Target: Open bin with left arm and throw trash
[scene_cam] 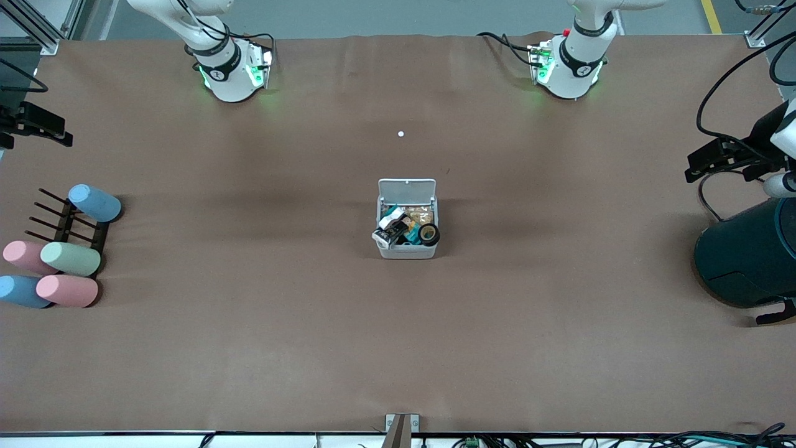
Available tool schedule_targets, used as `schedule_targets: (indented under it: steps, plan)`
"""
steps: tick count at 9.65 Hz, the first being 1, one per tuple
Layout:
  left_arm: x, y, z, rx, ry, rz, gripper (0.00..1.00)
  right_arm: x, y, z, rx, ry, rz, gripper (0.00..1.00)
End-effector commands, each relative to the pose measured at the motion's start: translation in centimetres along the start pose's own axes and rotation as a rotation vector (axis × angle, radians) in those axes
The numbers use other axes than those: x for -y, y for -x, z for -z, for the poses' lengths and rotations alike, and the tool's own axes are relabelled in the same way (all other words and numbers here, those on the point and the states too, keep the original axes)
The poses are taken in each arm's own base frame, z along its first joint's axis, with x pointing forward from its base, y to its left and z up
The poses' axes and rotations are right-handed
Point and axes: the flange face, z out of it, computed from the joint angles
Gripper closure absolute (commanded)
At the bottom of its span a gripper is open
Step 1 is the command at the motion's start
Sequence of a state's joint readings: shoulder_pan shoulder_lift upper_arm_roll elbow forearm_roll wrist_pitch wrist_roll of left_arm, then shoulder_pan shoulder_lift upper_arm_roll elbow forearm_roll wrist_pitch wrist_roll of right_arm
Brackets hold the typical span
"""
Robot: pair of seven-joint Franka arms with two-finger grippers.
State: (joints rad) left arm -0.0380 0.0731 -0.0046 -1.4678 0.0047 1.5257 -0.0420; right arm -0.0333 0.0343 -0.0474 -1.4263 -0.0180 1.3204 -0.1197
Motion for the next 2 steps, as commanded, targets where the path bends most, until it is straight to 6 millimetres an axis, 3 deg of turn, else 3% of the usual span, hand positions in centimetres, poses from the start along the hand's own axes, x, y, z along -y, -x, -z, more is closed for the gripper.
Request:
schedule_targets:
  steps: [1, 2]
  plan:
    - [-0.22, 0.0, 0.31, -0.006, 0.011, 0.002, 0.0, 0.37, 0.38, 0.55, -0.024, -0.03, -0.071, 0.0]
    - [-0.22, 0.0, 0.31, -0.006, 0.011, 0.002, 0.0, 0.59, 0.34, 0.57, -0.026, -0.028, -0.069, 0.0]
